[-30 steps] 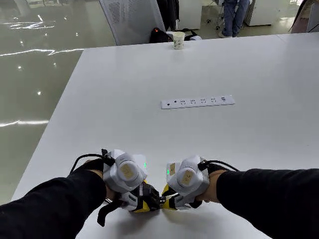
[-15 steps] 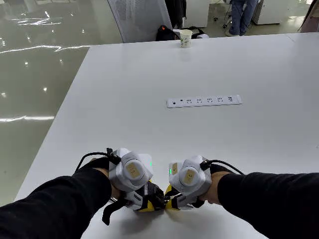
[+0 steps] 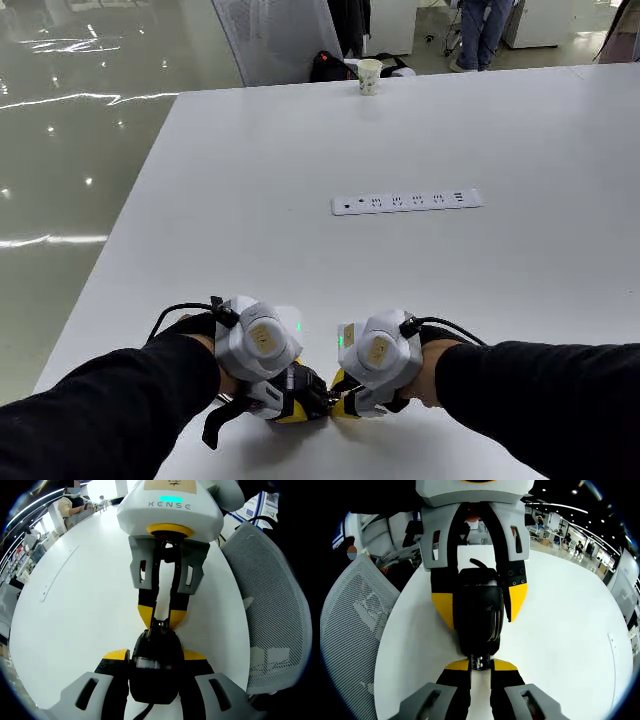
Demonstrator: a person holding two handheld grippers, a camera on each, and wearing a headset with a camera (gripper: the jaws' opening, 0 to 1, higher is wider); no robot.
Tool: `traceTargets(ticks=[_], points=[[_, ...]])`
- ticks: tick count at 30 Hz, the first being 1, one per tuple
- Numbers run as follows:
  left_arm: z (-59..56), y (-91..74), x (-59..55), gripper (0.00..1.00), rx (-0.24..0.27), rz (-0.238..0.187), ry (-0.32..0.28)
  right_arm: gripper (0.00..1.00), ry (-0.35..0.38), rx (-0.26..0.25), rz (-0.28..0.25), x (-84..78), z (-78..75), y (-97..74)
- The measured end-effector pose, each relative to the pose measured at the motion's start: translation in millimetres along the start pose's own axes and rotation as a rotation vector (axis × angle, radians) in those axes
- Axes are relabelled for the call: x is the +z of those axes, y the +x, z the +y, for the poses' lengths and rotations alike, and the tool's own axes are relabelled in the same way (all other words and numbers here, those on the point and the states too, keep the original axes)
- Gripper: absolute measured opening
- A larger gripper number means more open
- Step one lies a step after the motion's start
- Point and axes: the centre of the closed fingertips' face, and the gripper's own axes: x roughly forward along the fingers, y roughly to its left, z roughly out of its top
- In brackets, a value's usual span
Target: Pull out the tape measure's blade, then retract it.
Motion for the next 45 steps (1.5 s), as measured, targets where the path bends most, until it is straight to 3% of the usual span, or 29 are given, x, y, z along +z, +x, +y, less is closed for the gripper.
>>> traceTargets(ticks=[12,45], points=[[1.2,0.7,0.5,0.33,-0.005,0.000,-0.007,0.11,0.036,0.008,0.000,-4.8,-2.6,-2.8],[0.9,1.0,0.4,0.33,-0.003,-0.004,-0.018,0.11,0.031,-0.006,0.023,-18.7,-2.0,-13.9]])
